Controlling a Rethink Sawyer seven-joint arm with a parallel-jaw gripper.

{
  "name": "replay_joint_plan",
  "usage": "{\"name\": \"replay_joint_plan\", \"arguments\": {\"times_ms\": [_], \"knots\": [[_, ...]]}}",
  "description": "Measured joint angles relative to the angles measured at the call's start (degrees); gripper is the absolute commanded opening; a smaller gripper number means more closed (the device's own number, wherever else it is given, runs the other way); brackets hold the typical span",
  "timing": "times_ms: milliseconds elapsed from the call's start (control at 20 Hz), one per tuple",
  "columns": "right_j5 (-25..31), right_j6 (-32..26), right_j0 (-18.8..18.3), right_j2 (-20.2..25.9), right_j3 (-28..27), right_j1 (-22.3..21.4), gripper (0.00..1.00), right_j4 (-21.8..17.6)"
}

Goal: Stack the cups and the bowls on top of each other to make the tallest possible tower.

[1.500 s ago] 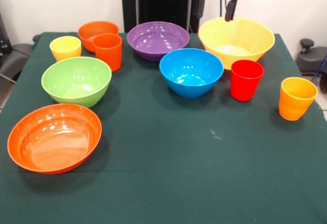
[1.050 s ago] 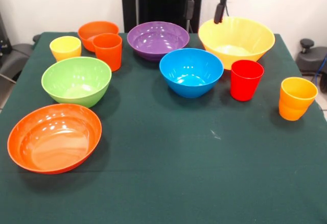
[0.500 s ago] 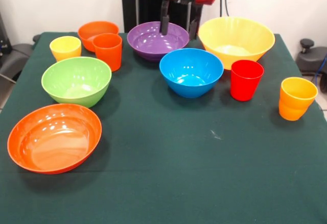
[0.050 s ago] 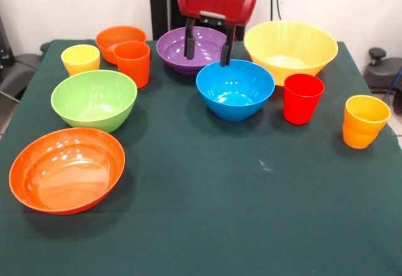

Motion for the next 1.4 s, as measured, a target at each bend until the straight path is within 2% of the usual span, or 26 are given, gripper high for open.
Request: {"name": "replay_joint_plan", "arguments": {"times_ms": [700,1400], "knots": [[2.3,0.0,-3.9,3.9,-1.3,1.9,1.00,-0.2],[2.8,0.0,-4.5,6.6,-1.6,4.5,1.00,-0.3]]}}
